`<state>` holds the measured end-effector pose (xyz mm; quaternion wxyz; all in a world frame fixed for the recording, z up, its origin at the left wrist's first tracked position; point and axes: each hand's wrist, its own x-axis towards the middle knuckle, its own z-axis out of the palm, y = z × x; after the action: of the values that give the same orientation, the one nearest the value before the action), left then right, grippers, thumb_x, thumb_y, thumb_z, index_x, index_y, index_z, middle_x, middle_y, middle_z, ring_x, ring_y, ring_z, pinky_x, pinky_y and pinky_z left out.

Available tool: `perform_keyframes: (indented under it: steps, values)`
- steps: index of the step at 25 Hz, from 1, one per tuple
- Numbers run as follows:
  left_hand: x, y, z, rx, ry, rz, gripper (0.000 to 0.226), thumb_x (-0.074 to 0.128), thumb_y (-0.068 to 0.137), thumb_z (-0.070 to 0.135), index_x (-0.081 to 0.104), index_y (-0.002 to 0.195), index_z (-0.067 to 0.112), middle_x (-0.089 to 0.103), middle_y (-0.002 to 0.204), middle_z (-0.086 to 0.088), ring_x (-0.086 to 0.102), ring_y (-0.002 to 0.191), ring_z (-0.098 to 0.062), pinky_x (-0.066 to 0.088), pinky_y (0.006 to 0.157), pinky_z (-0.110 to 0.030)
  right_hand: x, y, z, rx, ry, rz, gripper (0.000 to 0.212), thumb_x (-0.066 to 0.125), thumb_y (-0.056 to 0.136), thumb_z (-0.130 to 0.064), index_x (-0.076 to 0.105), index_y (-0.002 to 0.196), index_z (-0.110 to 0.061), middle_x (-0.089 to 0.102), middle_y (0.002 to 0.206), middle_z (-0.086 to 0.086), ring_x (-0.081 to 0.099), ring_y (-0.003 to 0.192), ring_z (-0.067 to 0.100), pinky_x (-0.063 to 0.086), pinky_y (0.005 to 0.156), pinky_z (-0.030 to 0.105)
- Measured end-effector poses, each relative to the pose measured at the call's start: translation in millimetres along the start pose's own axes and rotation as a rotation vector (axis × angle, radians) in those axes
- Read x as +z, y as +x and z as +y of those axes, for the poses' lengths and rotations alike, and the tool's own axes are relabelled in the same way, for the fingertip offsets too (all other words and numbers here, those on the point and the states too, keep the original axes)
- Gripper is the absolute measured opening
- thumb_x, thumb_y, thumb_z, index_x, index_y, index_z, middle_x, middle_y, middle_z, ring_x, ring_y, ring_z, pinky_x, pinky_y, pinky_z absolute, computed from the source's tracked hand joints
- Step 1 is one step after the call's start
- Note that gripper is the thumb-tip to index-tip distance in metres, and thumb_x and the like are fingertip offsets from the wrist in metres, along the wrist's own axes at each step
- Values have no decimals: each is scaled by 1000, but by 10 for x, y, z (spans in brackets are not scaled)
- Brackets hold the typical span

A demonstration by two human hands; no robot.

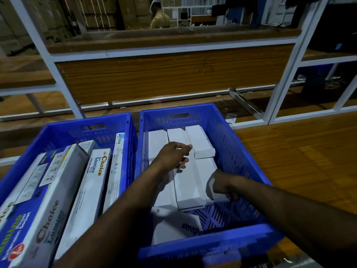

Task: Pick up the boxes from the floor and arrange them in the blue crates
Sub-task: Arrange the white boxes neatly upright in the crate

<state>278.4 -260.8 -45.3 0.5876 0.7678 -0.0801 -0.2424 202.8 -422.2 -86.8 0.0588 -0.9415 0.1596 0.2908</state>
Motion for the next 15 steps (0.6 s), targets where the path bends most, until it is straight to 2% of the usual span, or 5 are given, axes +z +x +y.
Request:
perform_keyframes:
  steps: [2, 6, 10, 13, 15]
  values:
    - [-18, 1, 6, 2, -43, 37, 32, 65, 97, 38, 64, 113, 11, 70, 110, -12, 68, 90, -28, 58, 89, -52, -4, -8, 9, 13, 143, 142, 38, 47, 97, -8, 46, 134, 0, 55, 133, 18, 60, 114, 31, 52, 91, 35]
    - [-33, 19, 14, -1, -136, 146, 27, 60, 101, 30, 65, 113, 5, 69, 104, -9, 64, 92, -26, 58, 88, -44, -120, -185, 1, -221, 238, 439, 20, 56, 91, -15, 64, 110, -19, 67, 111, 0, 66, 97, 17, 56, 83, 36]
    - [-92, 78, 21, 33, -124, 167, 20, 58, 102, 26, 66, 102, 8, 69, 104, -9, 66, 85, -19, 56, 71, -29, -100, -600, -364, -733, 594, 125, 25, 59, 90, -6, 71, 111, -12, 74, 103, -4, 66, 87, -3, 52, 80, 16]
    - [-132, 56, 50, 57, -113, 171, 17, 57, 103, 27, 65, 98, 12, 69, 105, -10, 66, 86, -18, 57, 73, -28, -25, -691, -588, -837, 603, -48, 37, 68, 90, -14, 62, 126, -9, 68, 123, 4, 64, 112, 12, 51, 100, 29]
    - [-128, 16, 46, 60, -101, 158, 18, 57, 103, 28, 65, 101, 12, 69, 107, -10, 66, 88, -18, 58, 74, -28, 28, -726, -690, -879, 496, -83, 48, 71, 89, -29, 57, 132, -13, 64, 128, 1, 61, 115, 13, 50, 102, 34]
